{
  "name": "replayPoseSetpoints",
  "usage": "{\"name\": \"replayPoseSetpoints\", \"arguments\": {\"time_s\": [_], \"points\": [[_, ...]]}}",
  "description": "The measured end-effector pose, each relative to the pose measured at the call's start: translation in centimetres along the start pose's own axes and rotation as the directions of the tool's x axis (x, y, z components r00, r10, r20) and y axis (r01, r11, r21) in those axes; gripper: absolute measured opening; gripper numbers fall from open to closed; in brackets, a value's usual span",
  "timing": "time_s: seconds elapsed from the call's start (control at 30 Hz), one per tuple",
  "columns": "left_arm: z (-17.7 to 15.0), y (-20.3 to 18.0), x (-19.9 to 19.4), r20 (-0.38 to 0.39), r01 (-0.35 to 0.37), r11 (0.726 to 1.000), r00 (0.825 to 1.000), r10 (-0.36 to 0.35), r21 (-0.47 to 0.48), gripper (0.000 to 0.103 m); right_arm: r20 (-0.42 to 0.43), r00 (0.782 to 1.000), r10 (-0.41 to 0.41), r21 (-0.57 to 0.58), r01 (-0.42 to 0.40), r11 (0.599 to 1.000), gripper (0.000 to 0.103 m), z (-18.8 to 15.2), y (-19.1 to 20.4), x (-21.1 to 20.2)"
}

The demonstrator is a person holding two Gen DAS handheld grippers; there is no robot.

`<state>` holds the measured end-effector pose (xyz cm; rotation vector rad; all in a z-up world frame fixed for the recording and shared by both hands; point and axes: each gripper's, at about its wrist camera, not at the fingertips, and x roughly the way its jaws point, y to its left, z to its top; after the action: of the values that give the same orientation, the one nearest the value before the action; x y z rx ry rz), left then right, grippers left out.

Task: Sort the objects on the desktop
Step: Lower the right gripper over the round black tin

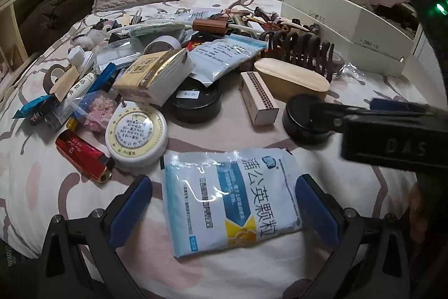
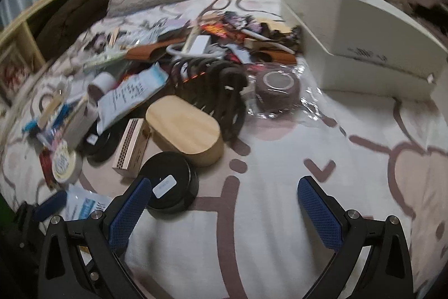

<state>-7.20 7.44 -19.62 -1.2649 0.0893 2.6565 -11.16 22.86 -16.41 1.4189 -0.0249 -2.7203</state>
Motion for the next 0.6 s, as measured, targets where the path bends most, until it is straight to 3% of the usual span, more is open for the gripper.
{"name": "replayPoseSetpoints", "arguments": {"time_s": [0.2,0.43,0.6], "points": [[-0.8,0.0,-0.5,0.031,0.027,1.000,0.999,-0.027,0.015,0.103,-0.038,0.999,-0.001,-0.135,-0.004,0.991,0.103,0.4,2.0,1.4],[-0.8,0.2,-0.2,0.045,0.034,0.999,0.998,-0.034,0.008,0.103,-0.040,0.999,-0.007,-0.121,0.002,0.993,0.103,0.2,1.6,2.3],[-0.9,0.2,-0.1,0.063,0.022,1.000,0.998,-0.022,-0.001,0.103,0.017,0.990,-0.141,-0.073,0.142,0.987,0.103,-0.5,-0.2,1.5]]}}
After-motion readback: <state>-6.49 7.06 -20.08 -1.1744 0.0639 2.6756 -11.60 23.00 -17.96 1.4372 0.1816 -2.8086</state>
